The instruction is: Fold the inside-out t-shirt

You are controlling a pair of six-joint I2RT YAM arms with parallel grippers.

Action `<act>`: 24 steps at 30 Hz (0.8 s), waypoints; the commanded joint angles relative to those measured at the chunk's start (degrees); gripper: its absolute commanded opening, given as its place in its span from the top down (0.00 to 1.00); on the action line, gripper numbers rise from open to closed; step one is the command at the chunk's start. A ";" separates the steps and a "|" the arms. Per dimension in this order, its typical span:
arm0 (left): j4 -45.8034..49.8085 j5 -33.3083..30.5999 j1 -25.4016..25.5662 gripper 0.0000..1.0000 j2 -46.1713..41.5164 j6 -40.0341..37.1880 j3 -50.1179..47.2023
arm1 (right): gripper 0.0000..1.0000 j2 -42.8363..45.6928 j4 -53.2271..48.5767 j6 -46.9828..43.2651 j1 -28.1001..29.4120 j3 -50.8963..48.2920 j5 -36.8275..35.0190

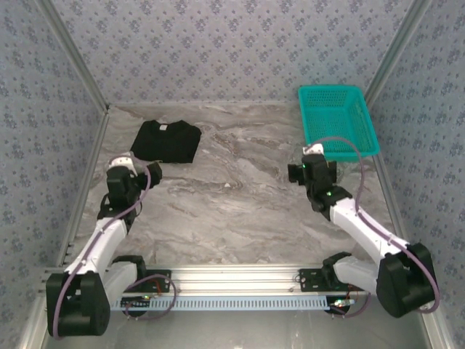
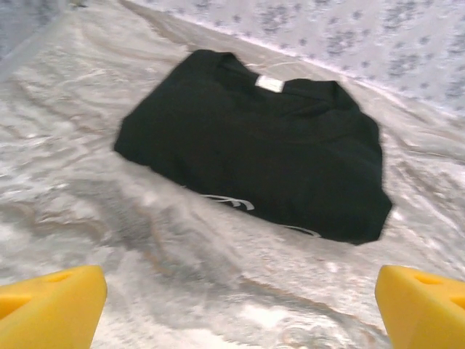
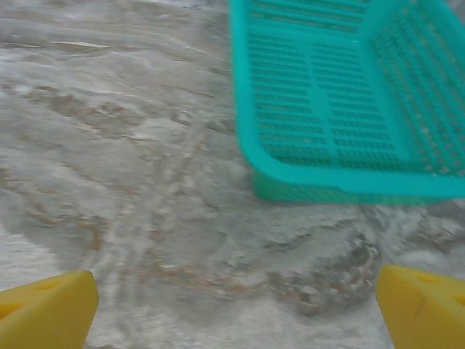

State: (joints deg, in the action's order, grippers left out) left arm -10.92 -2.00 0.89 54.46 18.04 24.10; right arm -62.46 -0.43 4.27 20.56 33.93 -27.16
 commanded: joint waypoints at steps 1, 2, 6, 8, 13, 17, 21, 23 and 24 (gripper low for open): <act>-8.39 -6.92 0.30 0.02 0.93 -3.94 -1.81 | 0.00 1.34 21.37 -2.46 -2.89 -8.51 -4.75; -10.31 -7.32 0.32 0.02 2.68 -4.96 -2.11 | 0.00 0.31 26.93 -2.93 -4.09 -11.33 -3.92; -15.00 -6.48 0.30 0.02 11.07 -10.58 -0.81 | 0.00 -7.80 44.08 -8.71 -5.50 -16.17 -3.52; -21.37 -5.35 0.26 0.02 15.71 -12.58 -1.49 | 0.00 -11.31 45.83 -10.46 -5.39 -15.78 -4.85; -27.59 -5.25 0.35 0.02 25.06 -17.01 0.05 | 0.00 -19.04 58.40 -8.72 -12.94 -19.48 6.86; -37.08 -2.71 -0.17 0.02 33.13 -17.89 -1.29 | 0.00 -25.18 64.36 -5.37 -18.05 -20.03 14.36; -35.47 0.53 -2.36 0.02 33.42 -16.32 -0.35 | 0.00 -24.96 57.42 -3.20 -19.11 -17.28 15.66; -35.62 0.51 -2.35 0.02 33.45 -16.38 -0.39 | 0.00 -26.29 57.30 -4.43 -19.43 -15.86 15.24; -34.85 0.40 -2.38 0.02 33.32 -16.42 -0.20 | 0.00 -25.96 54.69 -3.98 -19.50 -14.77 14.34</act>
State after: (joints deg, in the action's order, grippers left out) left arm -42.35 -3.66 -1.17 88.23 2.35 22.90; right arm -88.58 55.96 -1.30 1.61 16.19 -13.89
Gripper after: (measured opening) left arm 0.976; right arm 0.999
